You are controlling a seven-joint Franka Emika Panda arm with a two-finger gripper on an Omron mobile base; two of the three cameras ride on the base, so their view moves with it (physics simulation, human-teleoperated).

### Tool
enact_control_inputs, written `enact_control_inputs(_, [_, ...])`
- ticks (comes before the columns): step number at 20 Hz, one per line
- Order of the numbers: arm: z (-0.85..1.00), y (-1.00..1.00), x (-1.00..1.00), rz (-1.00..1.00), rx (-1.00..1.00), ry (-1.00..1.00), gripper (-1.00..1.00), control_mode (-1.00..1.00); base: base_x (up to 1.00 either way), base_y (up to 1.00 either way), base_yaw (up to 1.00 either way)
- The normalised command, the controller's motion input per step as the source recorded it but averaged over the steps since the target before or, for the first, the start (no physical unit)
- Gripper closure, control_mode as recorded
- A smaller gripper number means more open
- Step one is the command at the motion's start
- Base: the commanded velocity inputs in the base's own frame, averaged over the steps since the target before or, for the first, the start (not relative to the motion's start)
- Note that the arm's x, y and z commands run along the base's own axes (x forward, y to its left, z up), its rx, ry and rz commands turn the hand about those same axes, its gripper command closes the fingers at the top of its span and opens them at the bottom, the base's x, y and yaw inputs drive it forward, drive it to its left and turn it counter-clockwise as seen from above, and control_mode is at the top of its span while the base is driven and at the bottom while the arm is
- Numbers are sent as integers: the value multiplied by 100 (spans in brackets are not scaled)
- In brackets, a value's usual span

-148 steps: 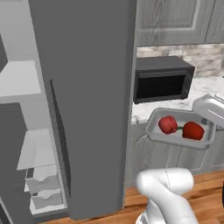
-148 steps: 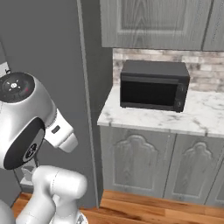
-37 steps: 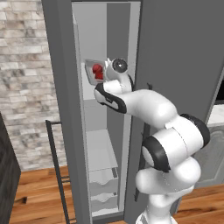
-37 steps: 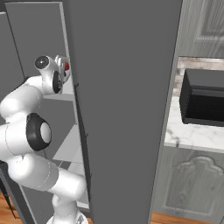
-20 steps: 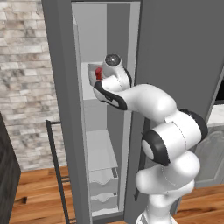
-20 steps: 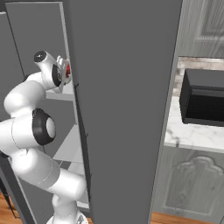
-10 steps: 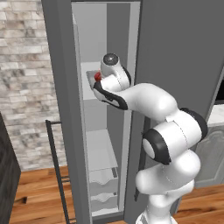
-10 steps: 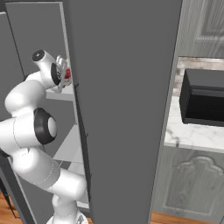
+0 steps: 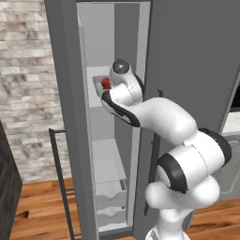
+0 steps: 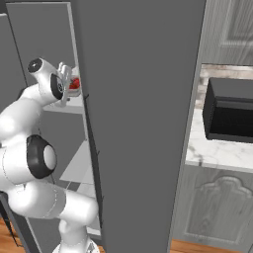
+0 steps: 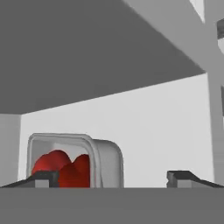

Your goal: Take the bell pepper and bell pepper out of the freezer and place them in the tupperware container on the counter. Then put the tupperware containing the vegetables back in the freezer.

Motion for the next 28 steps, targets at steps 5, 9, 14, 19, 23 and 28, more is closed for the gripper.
enact_control_inputs(5, [21, -36, -68, 0, 4, -9, -100, -100, 0, 0, 0])
enact_control_inputs(9, [20, -29, -47, 0, 7, -4, -100, -100, 0, 0, 0])
enact_control_inputs(14, [22, -3, -50, 2, 5, -6, -100, -100, 0, 0, 0])
enact_control_inputs(19, [33, 0, -66, 7, 3, -12, -100, -100, 0, 0, 0])
enact_control_inputs(23, [34, 0, -88, 6, 0, -13, -100, -100, 0, 0, 0])
enact_control_inputs(28, [27, -4, -100, 6, 0, -11, -100, -100, 0, 0, 0])
